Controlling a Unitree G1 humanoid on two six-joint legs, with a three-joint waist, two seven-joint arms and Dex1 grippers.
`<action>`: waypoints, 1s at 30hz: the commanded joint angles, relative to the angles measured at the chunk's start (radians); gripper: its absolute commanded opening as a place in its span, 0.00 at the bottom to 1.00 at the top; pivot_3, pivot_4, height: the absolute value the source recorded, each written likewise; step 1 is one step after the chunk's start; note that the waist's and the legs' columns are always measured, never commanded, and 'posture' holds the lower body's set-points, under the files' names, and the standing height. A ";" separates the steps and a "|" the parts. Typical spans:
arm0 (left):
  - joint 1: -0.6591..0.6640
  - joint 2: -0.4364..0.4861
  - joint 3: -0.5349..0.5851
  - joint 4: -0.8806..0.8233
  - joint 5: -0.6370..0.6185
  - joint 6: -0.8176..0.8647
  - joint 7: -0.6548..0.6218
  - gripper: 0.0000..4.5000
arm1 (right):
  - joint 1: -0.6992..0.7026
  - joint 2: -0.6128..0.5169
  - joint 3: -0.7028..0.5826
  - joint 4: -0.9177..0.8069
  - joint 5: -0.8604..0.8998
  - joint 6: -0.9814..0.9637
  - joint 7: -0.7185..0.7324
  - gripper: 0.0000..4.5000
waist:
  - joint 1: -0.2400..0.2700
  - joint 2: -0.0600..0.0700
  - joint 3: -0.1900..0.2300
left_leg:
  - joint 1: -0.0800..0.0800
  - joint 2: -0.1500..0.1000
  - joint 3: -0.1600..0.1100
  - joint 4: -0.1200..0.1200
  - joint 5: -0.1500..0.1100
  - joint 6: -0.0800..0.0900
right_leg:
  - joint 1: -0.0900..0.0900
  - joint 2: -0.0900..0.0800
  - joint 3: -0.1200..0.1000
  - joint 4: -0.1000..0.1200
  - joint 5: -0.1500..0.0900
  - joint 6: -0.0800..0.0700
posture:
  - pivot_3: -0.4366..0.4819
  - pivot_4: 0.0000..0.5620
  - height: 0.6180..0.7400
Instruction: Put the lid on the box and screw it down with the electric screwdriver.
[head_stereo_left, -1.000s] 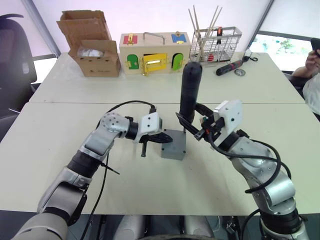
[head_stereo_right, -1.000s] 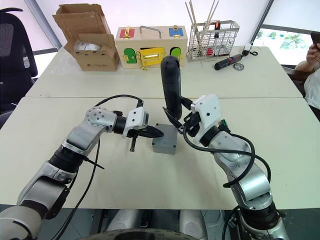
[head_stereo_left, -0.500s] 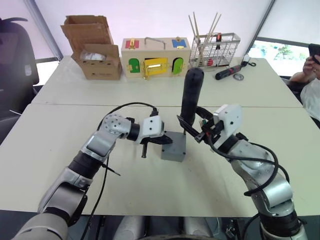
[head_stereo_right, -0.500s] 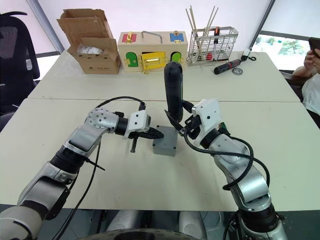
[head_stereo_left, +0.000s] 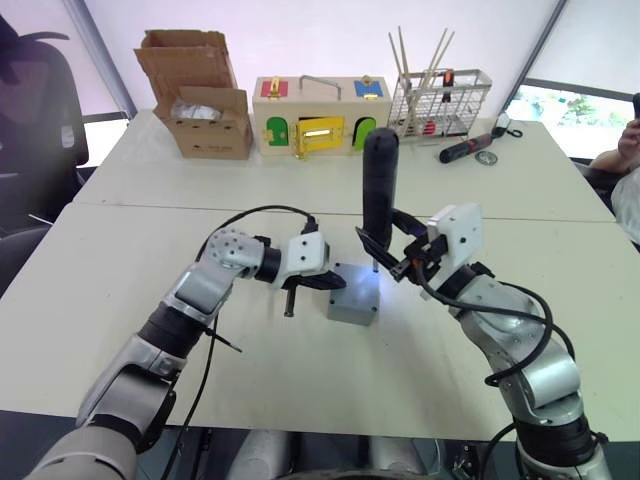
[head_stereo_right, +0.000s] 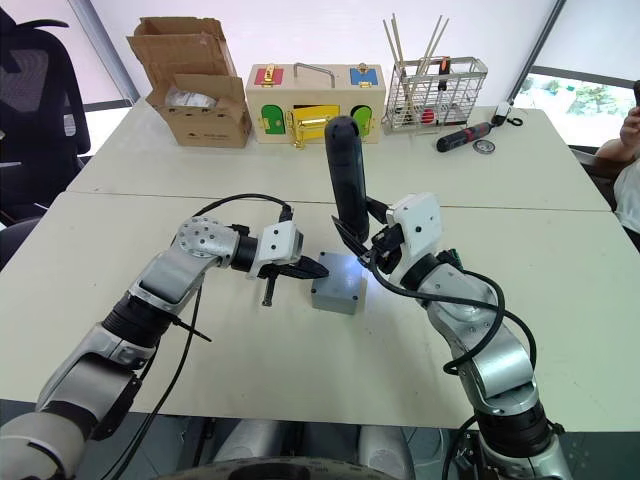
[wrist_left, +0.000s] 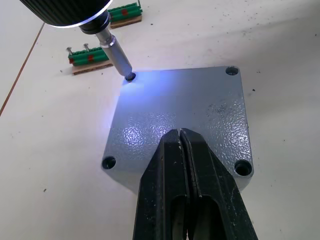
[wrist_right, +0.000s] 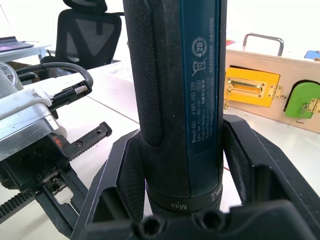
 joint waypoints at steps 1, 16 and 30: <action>0.009 0.003 -0.020 0.013 0.024 0.015 -0.004 0.00 | 0.047 -0.001 0.022 0.091 -0.013 0.072 0.000 0.44 | 0.000 0.000 0.000 | 0.000 0.000 0.000 0.000 0.000 0.000 | 0.000 0.000 0.000 0.000 0.000 0.000 | 0.48 0.27 1.00; -0.003 0.003 0.024 0.028 -0.017 0.034 -0.026 0.00 | -0.157 -0.039 -0.247 -0.116 0.311 0.252 0.037 0.44 | -0.002 0.011 0.011 | -0.009 0.000 -0.001 -0.001 0.000 0.000 | -0.007 -0.002 0.001 -0.002 0.000 0.000 | 0.48 0.27 1.00; -0.185 -0.064 0.283 0.017 -0.326 0.271 -0.021 0.00 | -0.524 -0.292 -0.560 0.200 0.968 0.595 -0.137 0.44 | -0.004 0.010 0.029 | -0.038 -0.001 0.000 0.004 0.007 -0.011 | -0.038 -0.004 -0.001 0.015 0.001 0.000 | 0.48 0.27 1.00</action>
